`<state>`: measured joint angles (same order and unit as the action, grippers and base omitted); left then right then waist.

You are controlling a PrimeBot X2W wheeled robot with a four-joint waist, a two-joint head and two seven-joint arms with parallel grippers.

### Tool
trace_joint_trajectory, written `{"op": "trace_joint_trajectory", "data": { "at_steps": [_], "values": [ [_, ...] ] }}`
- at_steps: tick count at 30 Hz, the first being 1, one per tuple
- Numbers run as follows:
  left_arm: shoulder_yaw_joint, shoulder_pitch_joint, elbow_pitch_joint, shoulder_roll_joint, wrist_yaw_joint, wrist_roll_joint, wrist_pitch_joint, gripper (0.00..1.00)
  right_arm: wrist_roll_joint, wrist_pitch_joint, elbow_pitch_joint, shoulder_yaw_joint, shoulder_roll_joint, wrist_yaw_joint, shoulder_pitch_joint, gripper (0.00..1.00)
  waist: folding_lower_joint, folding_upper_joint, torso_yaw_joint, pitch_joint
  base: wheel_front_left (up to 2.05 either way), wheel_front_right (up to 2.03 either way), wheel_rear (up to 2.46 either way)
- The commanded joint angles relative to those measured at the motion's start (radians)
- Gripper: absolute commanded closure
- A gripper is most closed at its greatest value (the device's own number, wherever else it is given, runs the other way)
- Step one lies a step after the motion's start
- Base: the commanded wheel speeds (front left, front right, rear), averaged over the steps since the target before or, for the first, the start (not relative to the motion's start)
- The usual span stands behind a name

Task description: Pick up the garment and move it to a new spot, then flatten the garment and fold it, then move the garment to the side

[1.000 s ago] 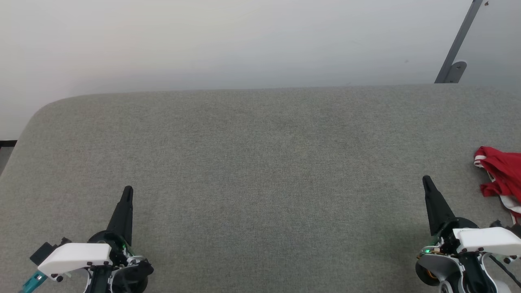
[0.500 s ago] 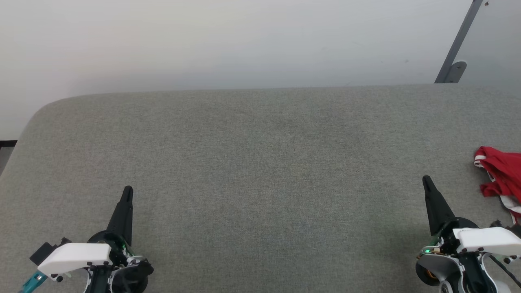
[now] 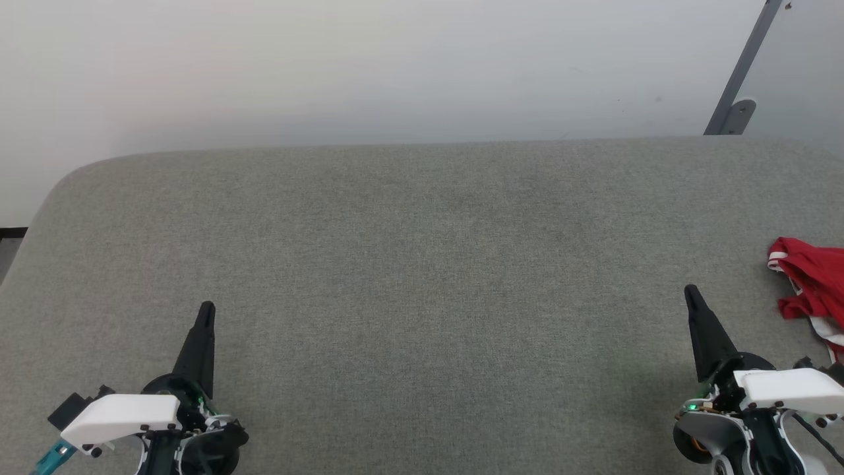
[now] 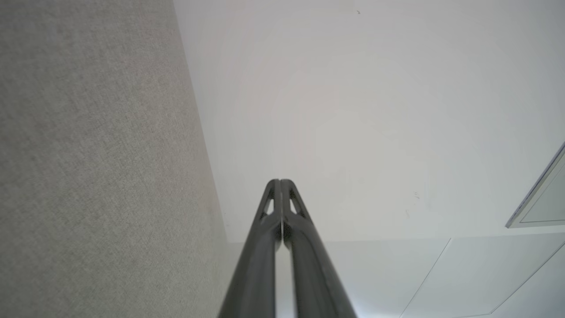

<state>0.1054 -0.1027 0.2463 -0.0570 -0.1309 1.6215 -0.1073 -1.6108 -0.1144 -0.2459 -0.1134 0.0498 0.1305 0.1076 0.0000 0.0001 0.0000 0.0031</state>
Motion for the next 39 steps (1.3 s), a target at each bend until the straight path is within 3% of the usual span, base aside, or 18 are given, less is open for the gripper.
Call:
{"op": "trace_joint_trajectory", "data": {
  "at_steps": [1, 39],
  "values": [
    [0.004, -0.013, 0.000, 0.003, 0.000, -0.005, -0.005, 1.00, -0.004, -0.001, -0.001, -0.001, -0.002, 0.000, 0.004, 1.00, 0.0000, -0.0001, 0.000, 0.000, 0.00, 0.00, 0.00],
    [0.007, -0.013, 0.000, 0.005, 0.000, -0.008, -0.007, 1.00, -0.004, -0.001, -0.001, -0.001, -0.002, 0.000, 0.004, 1.00, 0.0000, -0.0001, 0.000, 0.000, 0.00, 0.00, 0.00]
  ]
}}
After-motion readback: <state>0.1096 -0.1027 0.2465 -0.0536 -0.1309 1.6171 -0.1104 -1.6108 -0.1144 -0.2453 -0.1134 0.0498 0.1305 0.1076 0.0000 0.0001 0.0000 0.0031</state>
